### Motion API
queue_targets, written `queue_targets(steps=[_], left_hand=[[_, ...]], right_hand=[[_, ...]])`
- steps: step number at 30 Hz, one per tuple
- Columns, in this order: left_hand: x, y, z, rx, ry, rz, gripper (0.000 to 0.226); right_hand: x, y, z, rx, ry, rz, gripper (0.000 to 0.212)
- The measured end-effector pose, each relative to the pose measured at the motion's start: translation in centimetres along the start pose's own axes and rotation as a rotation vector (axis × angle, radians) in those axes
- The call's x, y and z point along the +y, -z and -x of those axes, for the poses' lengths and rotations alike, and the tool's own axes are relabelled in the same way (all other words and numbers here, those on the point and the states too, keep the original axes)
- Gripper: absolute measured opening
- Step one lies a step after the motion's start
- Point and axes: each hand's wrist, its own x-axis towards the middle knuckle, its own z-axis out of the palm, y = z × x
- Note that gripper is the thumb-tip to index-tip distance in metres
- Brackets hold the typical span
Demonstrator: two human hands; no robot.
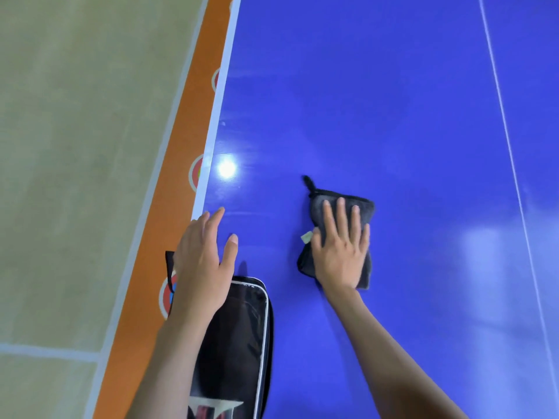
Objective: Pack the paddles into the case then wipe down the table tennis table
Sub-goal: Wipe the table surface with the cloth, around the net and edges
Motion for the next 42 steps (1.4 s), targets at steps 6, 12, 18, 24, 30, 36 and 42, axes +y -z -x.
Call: queue_targets(steps=[6, 12, 18, 24, 30, 36, 42], left_hand=[[-0.1, 0.1, 1.3, -0.009, -0.067, -0.001, 0.052], [0.1, 0.2, 4.0, 0.040, -0.090, 0.088, 0.048], [2.2, 0.1, 9.4, 0.141, -0.127, 0.193, 0.053], [2.1, -0.8, 15.5, 0.113, -0.158, 0.077, 0.055], [-0.6, -0.7, 22.5, 0.118, -0.131, -0.038, 0.055], [-4.3, 0.4, 29.4, 0.074, -0.049, -0.073, 0.054], [-4.2, 2.6, 30.6, -0.006, -0.008, -0.155, 0.053]], right_hand=[[-3.0, -0.8, 0.5, -0.010, 0.241, -0.061, 0.059], [1.4, 0.1, 1.2, -0.012, 0.184, -0.094, 0.060], [4.5, 1.5, 8.1, 0.007, 0.006, -0.080, 0.058], [5.9, 2.7, 18.1, -0.039, -0.032, -0.076, 0.058], [7.3, 3.9, 26.8, -0.117, -0.004, -0.092, 0.062], [8.2, 6.0, 29.9, -0.279, 0.002, -0.150, 0.064], [7.3, 10.9, 28.8, -0.460, -0.004, -0.305, 0.057]])
